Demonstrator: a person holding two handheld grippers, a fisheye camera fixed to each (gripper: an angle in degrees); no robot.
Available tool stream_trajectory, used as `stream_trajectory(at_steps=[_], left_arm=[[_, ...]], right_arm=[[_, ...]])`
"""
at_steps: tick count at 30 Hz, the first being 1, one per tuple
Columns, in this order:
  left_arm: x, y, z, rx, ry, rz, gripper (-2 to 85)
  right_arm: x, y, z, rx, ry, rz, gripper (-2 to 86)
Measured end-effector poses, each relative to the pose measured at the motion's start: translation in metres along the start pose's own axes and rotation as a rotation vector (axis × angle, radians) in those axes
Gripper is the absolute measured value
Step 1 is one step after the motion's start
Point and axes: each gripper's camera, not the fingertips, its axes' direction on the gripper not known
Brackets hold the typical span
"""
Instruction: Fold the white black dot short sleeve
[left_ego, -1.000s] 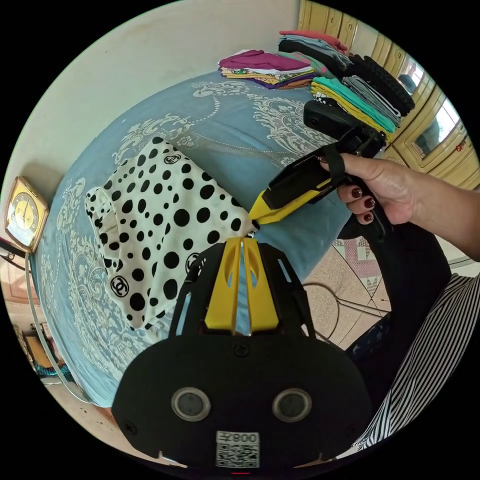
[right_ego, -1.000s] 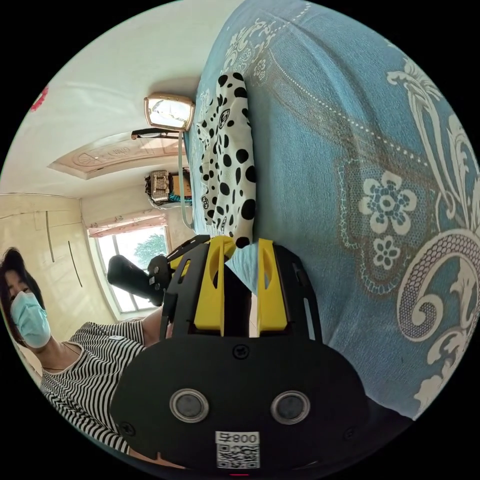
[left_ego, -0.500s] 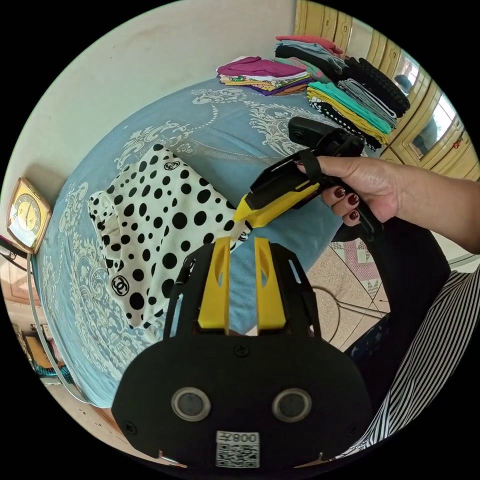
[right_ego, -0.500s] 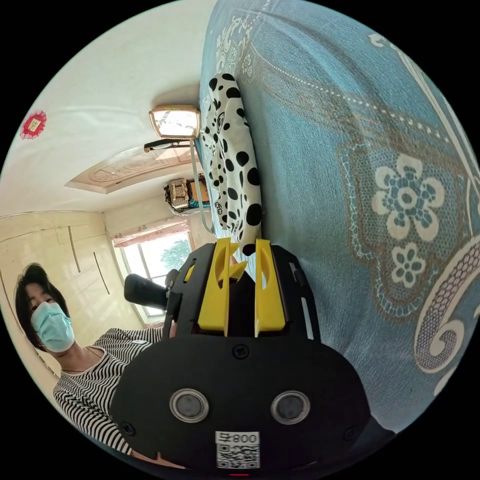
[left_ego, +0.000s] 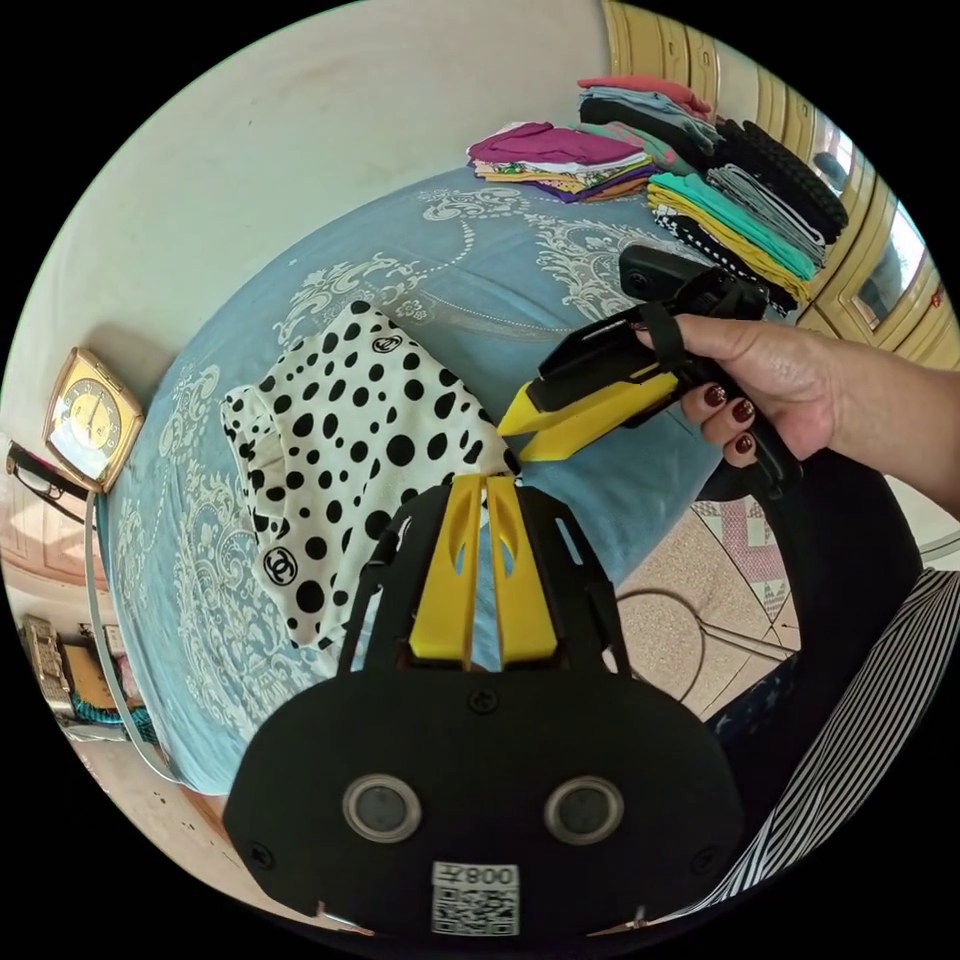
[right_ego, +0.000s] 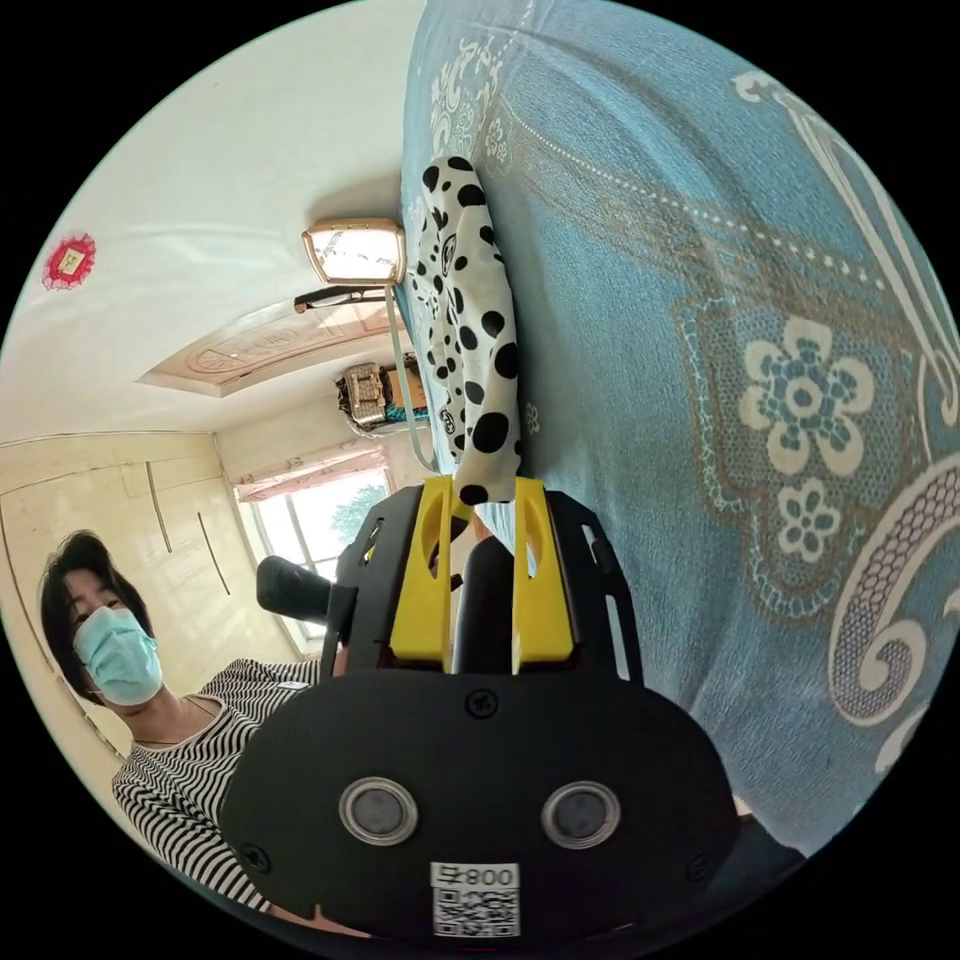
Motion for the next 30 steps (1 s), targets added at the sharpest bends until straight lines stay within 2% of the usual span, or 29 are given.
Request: stream_trajectory(at_steps=[6,12,15,20,23,30], left_arm=[[-0.013,0.046,0.029,-0.001,0.007,-0.002,1.0],[-0.053,0.116,0.062,-0.012,0.069,-0.118,1.6],[-0.097,0.174,0.077,0.013,0.216,-0.323,1.9],[-0.187,0.311,0.134,0.185,0.671,-0.807,3.0],[-0.214,0.373,0.179,0.291,0.918,-0.930,4.4],[-0.240,0.464,0.259,0.463,1.180,-1.169,9.5]], right_arm=[[0.014,0.005,0.022,-0.020,-0.035,0.018,10.7],[0.023,0.008,0.038,-0.025,-0.036,0.028,4.7],[0.019,0.012,0.035,-0.021,-0.025,0.009,3.4],[0.005,0.018,0.024,-0.018,-0.056,-0.040,2.5],[-0.005,0.019,0.021,-0.019,-0.097,-0.068,2.3],[-0.021,0.020,0.015,-0.027,-0.121,-0.113,2.3]])
